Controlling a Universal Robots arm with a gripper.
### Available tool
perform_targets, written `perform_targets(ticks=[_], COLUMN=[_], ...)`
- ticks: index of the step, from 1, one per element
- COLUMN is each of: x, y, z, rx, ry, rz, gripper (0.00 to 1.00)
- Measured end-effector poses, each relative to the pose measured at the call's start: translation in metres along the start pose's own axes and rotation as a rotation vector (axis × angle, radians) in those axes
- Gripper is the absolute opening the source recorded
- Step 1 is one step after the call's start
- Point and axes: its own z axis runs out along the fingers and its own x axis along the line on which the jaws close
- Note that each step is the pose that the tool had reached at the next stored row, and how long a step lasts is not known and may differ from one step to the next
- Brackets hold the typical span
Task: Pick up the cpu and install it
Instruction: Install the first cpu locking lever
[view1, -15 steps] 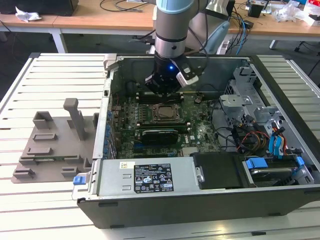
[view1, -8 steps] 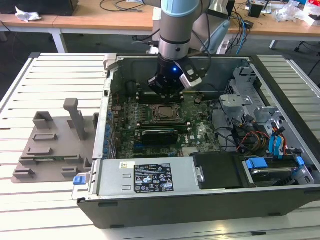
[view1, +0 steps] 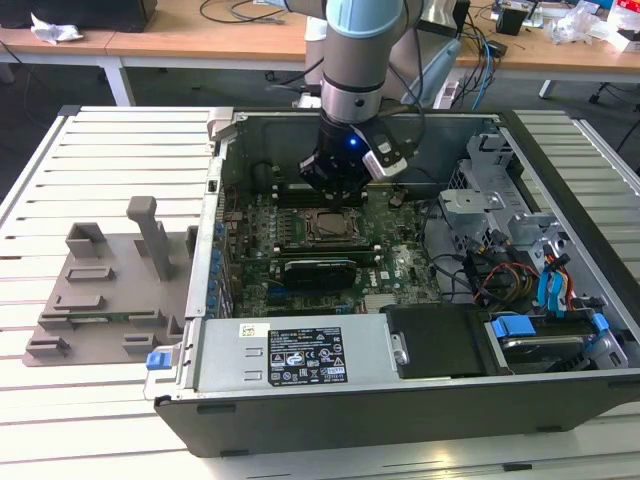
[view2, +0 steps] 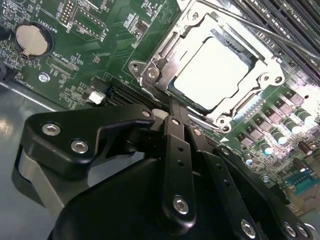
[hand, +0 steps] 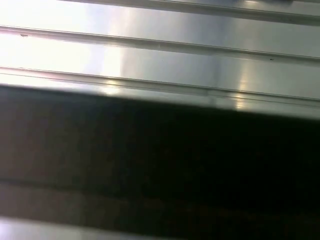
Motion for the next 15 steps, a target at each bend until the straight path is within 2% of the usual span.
perform_targets(ticks=[3,6,8,10,14,15], x=[-0.0044,-0.0056,-0.0063,-0.0063,-0.0061,-0.006], y=[-0.0004,-0.0001,0.0008,0.0009,0.001,0.0011], z=[0.0021,0.0027,0.003,0.0021,-0.0089,-0.0138], rx=[-0.0007,-0.0016,-0.0092,-0.0098,-0.0092,-0.009], ry=[0.0009,0.0008,-0.0003,-0.0006,-0.0002,-0.0001], rz=[0.0,0.0,-0.001,-0.002,-0.002,-0.002], gripper=[0.11,0.11,0.11,0.11,0.11,0.11])
